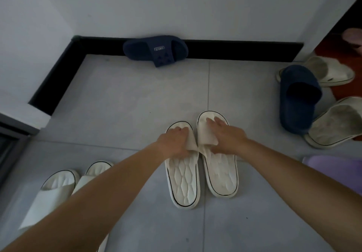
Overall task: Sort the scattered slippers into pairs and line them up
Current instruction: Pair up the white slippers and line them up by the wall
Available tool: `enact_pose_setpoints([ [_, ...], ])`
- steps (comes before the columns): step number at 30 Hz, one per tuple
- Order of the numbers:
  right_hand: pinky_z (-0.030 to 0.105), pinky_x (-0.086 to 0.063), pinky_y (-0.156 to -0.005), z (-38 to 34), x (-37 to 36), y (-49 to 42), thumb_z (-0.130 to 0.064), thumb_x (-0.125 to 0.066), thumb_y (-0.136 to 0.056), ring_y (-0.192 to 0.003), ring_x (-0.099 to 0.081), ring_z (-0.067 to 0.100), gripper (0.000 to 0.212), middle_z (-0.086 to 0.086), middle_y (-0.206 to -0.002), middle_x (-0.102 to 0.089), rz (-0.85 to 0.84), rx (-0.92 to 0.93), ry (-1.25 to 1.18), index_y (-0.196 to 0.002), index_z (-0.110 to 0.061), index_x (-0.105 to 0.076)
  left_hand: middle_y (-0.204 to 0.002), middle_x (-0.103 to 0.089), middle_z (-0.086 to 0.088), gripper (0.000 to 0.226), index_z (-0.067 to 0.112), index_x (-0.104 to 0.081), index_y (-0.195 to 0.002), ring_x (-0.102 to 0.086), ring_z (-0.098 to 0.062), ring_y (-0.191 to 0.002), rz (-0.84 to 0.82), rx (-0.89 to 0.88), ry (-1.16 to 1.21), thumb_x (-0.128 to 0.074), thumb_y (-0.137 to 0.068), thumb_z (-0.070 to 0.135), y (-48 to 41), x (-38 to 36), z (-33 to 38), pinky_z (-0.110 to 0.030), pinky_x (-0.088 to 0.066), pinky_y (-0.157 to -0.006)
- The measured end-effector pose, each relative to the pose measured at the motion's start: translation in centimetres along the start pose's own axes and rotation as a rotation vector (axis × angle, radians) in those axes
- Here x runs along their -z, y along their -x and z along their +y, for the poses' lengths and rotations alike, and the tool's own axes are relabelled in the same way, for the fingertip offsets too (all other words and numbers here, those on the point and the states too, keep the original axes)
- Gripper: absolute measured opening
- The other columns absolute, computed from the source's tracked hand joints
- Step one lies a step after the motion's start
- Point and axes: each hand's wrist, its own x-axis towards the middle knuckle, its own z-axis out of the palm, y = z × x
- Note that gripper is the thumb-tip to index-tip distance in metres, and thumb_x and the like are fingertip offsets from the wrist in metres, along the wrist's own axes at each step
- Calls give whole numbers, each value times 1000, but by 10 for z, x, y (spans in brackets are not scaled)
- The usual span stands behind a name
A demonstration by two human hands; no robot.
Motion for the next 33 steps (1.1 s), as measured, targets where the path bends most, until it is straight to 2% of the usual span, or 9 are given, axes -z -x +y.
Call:
enact_pose_setpoints([
  [2,43,-47,-91,-4,1,-8,-46,-70,-70,-119,-51,32,91,6,-143,-34,-7,-11,-9,-142,-18,-21,-125,-45,-9,75,14,-37,-130,-43,-32,-119,25,-2,-4,-71,-68,40,-2,0,-4,-48,-45,-94],
  [4,40,-48,-86,-6,2,-6,-48,-72,-65,-112,-53,33,83,7,-129,-42,25,-5,-42,-131,-14,-34,-125,-44,-8,75,15,-38,-130,-42,-31,-118,23,0,13,-72,-67,38,-1,2,-9,-46,-45,-94],
  [9,37,-44,-94,-27,-12,30,-58,-73,-61,-119,-49,32,95,11,-133,-40,-127,108,-96,-134,-14,-31,-125,-44,-11,77,13,-37,-128,-45,-31,-115,-173,-104,-107,-78,-66,34,29,-2,-14,-41,-45,-90],
  [13,34,-43,-81,-60,-41,68,-56,-76,-58,-109,-54,31,91,9,-123,-44,-206,188,-94,-124,-14,-31,-133,-37,-14,95,10,-26,-136,-38,-33,-124,-341,-146,-287,-81,-64,38,76,-32,-18,-43,-41,-94],
  [18,34,-42,-72,-87,-59,84,-49,-77,-57,-104,-56,32,80,10,-116,-46,-176,173,-81,-113,-12,-33,-128,-36,-6,86,14,-32,-130,-37,-26,-120,-258,-111,-238,-80,-63,37,112,-47,-37,-43,-45,-91],
  [24,34,-41,-69,-106,-62,84,-47,-77,-55,-100,-58,32,78,9,-113,-48,-164,216,-23,-110,-14,-33,-127,-38,-5,85,17,-34,-130,-37,-25,-119,-194,-70,-172,-79,-62,40,124,-54,-55,-42,-45,-89],
  [27,36,-44,-75,-110,-63,82,-54,-75,-54,-104,-57,31,82,7,-116,-48,-188,215,32,-112,-15,-34,-131,-35,-5,89,18,-29,-136,-35,-26,-123,-159,-68,-129,-78,-65,39,124,-56,-61,-43,-44,-93],
  [30,37,-42,-81,-110,-64,84,-66,-70,-52,-109,-54,29,88,6,-119,-48,-138,250,137,-116,-16,-37,-147,-24,-2,106,25,-16,-146,-23,-25,-135,-145,-85,-2,-78,-63,49,125,-55,-69,-46,-34,-106],
  [33,38,-33,-97,-110,-64,81,-79,-62,-46,-118,-43,26,106,4,-126,-45,-57,349,242,-128,-17,-35,-155,-15,-3,120,28,-10,-149,-15,-25,-141,-71,15,48,-79,-56,60,132,-40,-99,-47,-26,-112],
])
